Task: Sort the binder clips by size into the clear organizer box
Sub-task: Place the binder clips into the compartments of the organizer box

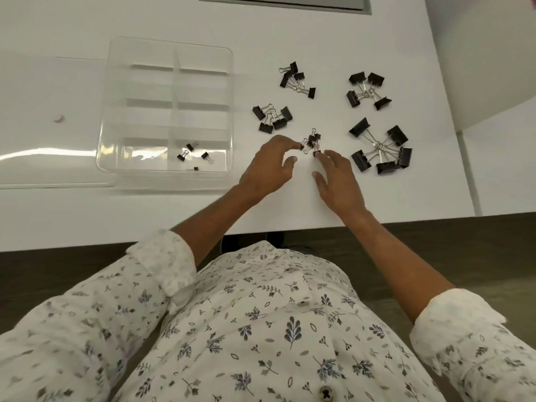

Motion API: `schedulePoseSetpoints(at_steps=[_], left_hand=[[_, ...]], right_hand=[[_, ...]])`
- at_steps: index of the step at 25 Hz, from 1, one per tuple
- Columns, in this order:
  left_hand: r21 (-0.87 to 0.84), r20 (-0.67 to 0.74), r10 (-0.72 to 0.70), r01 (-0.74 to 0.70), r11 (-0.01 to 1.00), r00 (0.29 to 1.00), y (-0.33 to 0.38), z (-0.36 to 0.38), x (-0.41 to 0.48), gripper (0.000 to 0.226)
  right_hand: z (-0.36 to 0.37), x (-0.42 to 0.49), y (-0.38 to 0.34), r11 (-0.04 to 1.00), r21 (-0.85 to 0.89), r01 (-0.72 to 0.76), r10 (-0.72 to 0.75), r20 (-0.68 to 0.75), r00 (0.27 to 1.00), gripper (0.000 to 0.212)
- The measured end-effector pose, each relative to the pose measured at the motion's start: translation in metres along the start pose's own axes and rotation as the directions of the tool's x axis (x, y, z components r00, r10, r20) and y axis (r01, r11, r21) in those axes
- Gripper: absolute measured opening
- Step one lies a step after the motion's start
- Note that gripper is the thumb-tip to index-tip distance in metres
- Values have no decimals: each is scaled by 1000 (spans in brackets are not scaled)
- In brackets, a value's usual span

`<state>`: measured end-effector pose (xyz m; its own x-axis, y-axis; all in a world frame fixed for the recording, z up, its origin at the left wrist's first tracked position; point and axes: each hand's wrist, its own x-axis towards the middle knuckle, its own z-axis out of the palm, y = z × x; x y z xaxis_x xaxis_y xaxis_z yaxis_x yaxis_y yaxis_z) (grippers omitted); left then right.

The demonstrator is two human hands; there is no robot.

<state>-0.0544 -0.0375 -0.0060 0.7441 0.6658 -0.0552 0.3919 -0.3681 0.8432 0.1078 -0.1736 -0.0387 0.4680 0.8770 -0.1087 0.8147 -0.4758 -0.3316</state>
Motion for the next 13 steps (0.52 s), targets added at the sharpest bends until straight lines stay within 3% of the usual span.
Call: schedulePoseSetpoints(at_steps=[4,7,13], left_hand=[[173,67,3,-14,985,998,-2,25,31,37],[270,101,-6,-22,963,995,-6,41,44,38],[359,-6,21,-17,933,1000,-14,48,41,24]], right_hand=[[-1,11,7,995,79,52,-45,-90,995,30],[-2,22,9,983,178,49,-22,-149,989,28],[-2,43,10,959,267,94,-52,-161,986,16]])
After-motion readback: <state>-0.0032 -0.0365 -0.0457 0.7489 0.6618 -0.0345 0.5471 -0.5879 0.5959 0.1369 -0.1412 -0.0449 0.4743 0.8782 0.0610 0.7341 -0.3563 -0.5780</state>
